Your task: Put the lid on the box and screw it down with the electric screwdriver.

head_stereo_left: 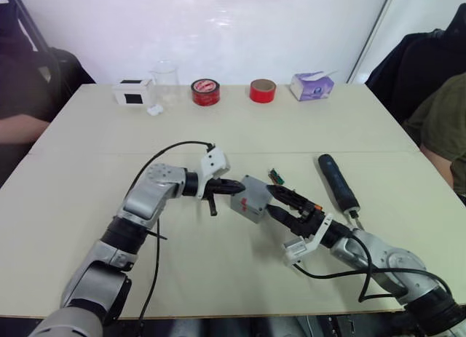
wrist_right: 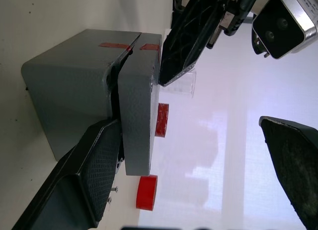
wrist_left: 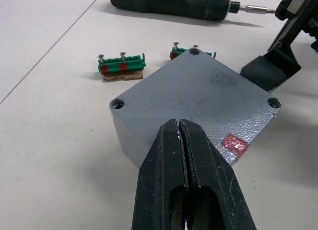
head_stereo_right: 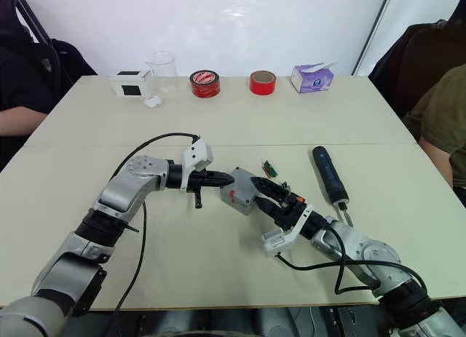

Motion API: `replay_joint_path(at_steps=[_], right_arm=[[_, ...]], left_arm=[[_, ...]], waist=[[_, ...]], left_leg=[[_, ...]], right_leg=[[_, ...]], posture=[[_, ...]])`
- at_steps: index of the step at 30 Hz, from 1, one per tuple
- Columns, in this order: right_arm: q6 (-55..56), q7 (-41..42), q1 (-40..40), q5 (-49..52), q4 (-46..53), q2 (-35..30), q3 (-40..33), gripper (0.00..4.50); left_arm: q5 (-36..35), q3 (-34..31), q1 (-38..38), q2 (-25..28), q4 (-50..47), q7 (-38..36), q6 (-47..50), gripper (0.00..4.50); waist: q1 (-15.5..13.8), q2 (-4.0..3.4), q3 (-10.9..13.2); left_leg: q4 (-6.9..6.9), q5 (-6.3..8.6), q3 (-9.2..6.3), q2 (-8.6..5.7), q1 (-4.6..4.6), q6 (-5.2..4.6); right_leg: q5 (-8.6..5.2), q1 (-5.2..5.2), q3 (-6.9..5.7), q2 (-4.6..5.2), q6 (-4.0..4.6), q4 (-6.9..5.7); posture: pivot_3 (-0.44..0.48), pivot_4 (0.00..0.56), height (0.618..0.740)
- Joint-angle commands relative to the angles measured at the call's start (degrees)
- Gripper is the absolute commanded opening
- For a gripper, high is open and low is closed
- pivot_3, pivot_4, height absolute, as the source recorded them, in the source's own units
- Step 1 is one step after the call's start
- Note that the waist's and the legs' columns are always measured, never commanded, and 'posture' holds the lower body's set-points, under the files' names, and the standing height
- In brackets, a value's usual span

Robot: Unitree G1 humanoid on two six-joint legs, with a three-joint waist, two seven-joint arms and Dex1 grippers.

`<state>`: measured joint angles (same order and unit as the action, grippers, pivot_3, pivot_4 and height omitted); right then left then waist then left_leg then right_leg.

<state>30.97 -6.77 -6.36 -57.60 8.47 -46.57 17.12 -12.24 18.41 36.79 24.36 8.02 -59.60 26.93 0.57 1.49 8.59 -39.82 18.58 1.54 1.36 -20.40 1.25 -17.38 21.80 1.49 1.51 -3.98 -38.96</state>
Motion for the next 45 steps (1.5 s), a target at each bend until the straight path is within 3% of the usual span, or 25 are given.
replay_joint_path(at_steps=[1, 16, 19, 23, 26, 29, 35, 36, 45], right_arm=[[3.1, 1.2, 0.6, 1.8, -1.4, -2.8, -1.0, 4.45], [12.1, 2.7, -4.1, 7.3, -7.2, -6.8, -2.8, 4.45], [11.4, 8.4, -3.1, 16.3, -6.4, -6.0, -3.4, 4.45], [3.8, 23.8, -1.4, 38.6, -3.9, -6.5, -3.3, 4.45], [-9.0, 38.2, -0.4, 54.1, -1.0, -7.7, -3.4, 3.86], [-22.6, 45.1, -0.2, 64.3, 3.5, -6.6, -5.1, 2.75], [-42.1, 50.4, -0.5, 71.8, 10.5, -4.2, -5.3, 0.23], [-44.9, 50.6, -0.9, 72.1, 11.4, -3.6, -4.9, 0.03], [-56.0, 50.2, -5.7, 69.2, 12.2, 2.8, -3.5, 0.03]], left_arm=[[3.7, 3.5, -2.5, 1.1, 2.6, 0.6, 3.2, 0.0], [4.3, 4.7, -4.0, 0.9, 2.1, 2.1, 5.4, 0.0], [2.7, 3.2, -4.2, 0.5, 0.3, 2.2, 5.6, 0.0], [-3.9, -2.6, -5.6, 0.9, -7.6, 0.8, 6.5, 0.0], [-7.4, -6.6, -6.4, 1.9, -13.1, 1.5, 8.9, 0.0], [-9.4, -9.6, -7.1, 2.5, -15.5, 3.3, 11.4, 0.0], [-8.4, -11.2, -10.0, 4.0, -14.6, 6.3, 10.5, 0.0], [-8.2, -11.2, -10.4, 4.0, -14.2, 6.9, 10.2, 0.0], [-4.3, -7.8, -9.9, 1.2, -8.4, 9.2, 5.5, 0.0]], waist=[[-0.1, -0.01, 0.0], [0.1, -0.09, 0.0], [0.1, -0.11, 0.0], [0.3, -0.16, 0.1], [0.3, -0.3, 0.4], [0.2, -0.37, 0.7], [0.2, -0.44, 0.7], [0.1, -0.43, 0.7], [0.0, -0.44, 0.7]], left_leg=[[0.0, 0.01, 0.0, 0.0, -0.02, -0.01], [0.16, 0.14, -0.03, 0.04, 0.12, -0.24], [0.2, 0.13, -0.03, 0.05, 0.12, -0.24], [0.24, 0.14, -0.02, 0.06, 0.1, -0.24], [0.31, 0.14, -0.02, 0.11, 0.04, -0.24], [0.45, 0.13, -0.02, 0.12, -0.01, -0.24], [0.76, 0.13, -0.03, 0.15, -0.75, -0.23], [0.73, 0.1, -0.04, 0.15, -1.11, -0.18], [0.69, 0.09, -0.03, 0.01, -1.35, -0.16]], right_leg=[[0.0, 0.0, 0.0, 0.0, 0.0, 0.04], [0.0, -0.45, -0.02, 0.17, 0.01, 0.89], [0.0, -0.44, -0.02, 0.17, 0.01, 0.89], [0.01, -0.43, 0.0, 0.21, 0.0, 0.93], [0.11, -0.35, -0.04, 0.26, -0.14, 0.92], [0.13, -0.22, -0.08, 0.34, -0.17, 0.92], [0.14, 0.66, -0.13, 0.34, -0.18, 0.89], [0.15, 1.02, -0.15, 0.34, -0.19, 0.84], [0.16, 1.21, -0.19, 0.51, -0.21, 0.9]], posture=[[0.0, 0.15, 0.74], [0.0, 0.15, 0.74], [0.0, 0.15, 0.74], [0.0, 0.15, 0.74], [0.0, 0.15, 0.74], [0.0, 0.15, 0.74], [0.0, 0.15, 0.74], [0.0, 0.15, 0.74], [0.0, 0.15, 0.74]])
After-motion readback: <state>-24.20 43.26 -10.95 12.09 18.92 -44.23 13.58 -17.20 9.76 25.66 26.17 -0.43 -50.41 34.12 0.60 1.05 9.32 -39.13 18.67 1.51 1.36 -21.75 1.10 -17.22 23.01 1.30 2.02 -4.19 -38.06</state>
